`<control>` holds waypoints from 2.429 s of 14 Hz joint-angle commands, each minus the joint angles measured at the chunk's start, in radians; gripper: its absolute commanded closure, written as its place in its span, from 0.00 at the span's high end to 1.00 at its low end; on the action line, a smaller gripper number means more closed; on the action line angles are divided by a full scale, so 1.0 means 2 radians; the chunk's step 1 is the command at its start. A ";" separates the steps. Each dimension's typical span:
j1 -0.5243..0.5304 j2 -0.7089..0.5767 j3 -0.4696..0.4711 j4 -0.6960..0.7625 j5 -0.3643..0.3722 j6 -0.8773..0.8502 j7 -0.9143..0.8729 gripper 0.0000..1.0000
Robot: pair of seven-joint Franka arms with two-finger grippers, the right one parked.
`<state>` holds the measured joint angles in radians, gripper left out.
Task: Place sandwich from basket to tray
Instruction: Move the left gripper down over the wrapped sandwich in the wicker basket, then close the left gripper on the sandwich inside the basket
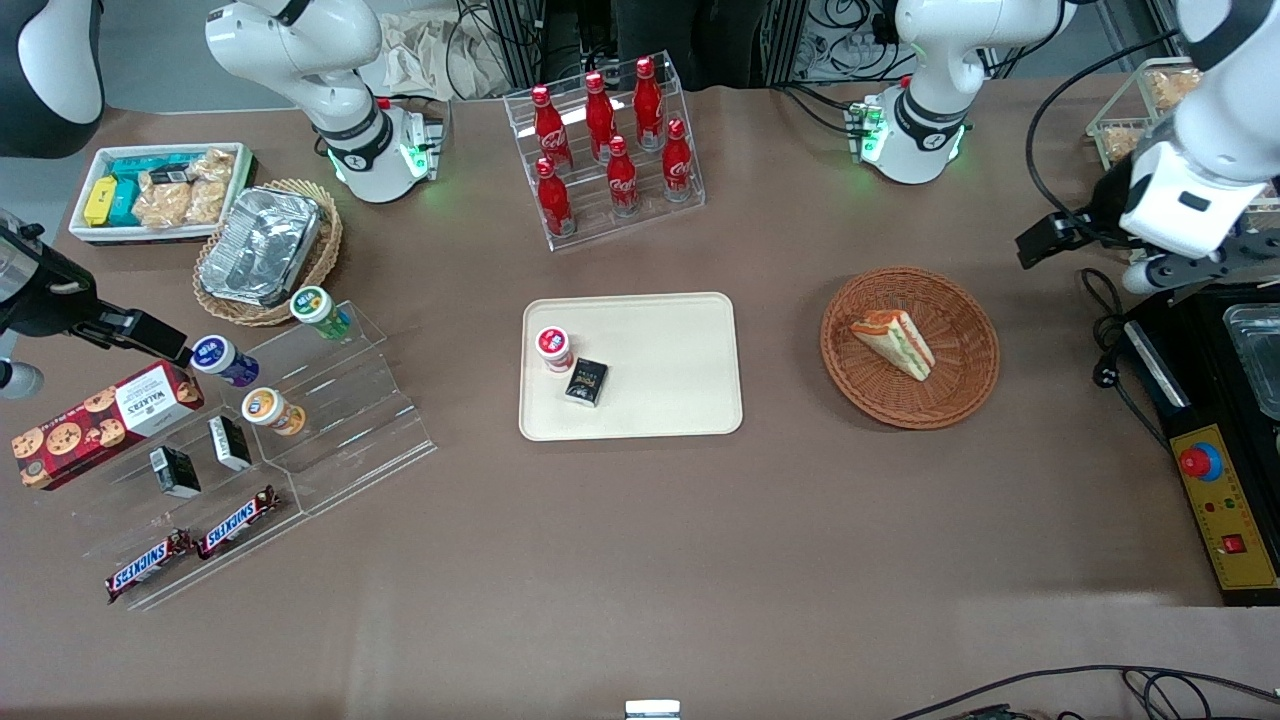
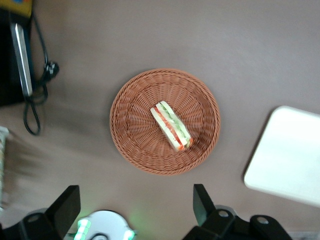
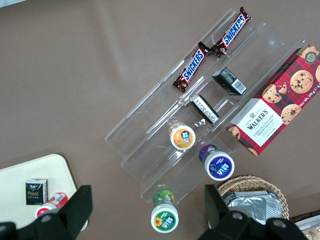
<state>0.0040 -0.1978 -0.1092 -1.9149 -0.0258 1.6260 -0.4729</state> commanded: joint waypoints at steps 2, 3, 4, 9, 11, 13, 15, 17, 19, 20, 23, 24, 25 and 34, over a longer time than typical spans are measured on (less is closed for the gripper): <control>-0.011 -0.105 -0.015 -0.218 0.000 0.154 -0.141 1.00; -0.013 -0.102 -0.020 -0.240 0.001 0.174 -0.180 1.00; -0.016 -0.094 -0.028 -0.261 0.001 0.198 -0.211 1.00; -0.032 -0.029 -0.031 -0.332 0.000 0.330 -0.270 1.00; -0.037 0.001 -0.031 -0.333 0.000 0.369 -0.271 1.00; -0.047 0.025 -0.031 -0.333 -0.001 0.403 -0.272 1.00; -0.050 0.047 -0.031 -0.331 -0.001 0.435 -0.277 1.00; -0.053 0.071 -0.031 -0.327 -0.001 0.463 -0.279 1.00; -0.062 0.102 -0.031 -0.320 0.000 0.476 -0.288 1.00; -0.062 0.110 -0.031 -0.320 0.001 0.485 -0.288 1.00; -0.063 0.126 -0.031 -0.315 0.000 0.490 -0.293 0.64; -0.063 0.130 -0.031 -0.315 0.004 0.490 -0.295 0.14; -0.063 0.130 -0.031 -0.315 0.008 0.490 -0.294 0.00; -0.060 0.057 -0.030 -0.211 0.009 0.318 -0.256 0.00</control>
<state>-0.1119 -0.0246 -0.1737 -2.4643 -0.0215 2.4458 -1.0099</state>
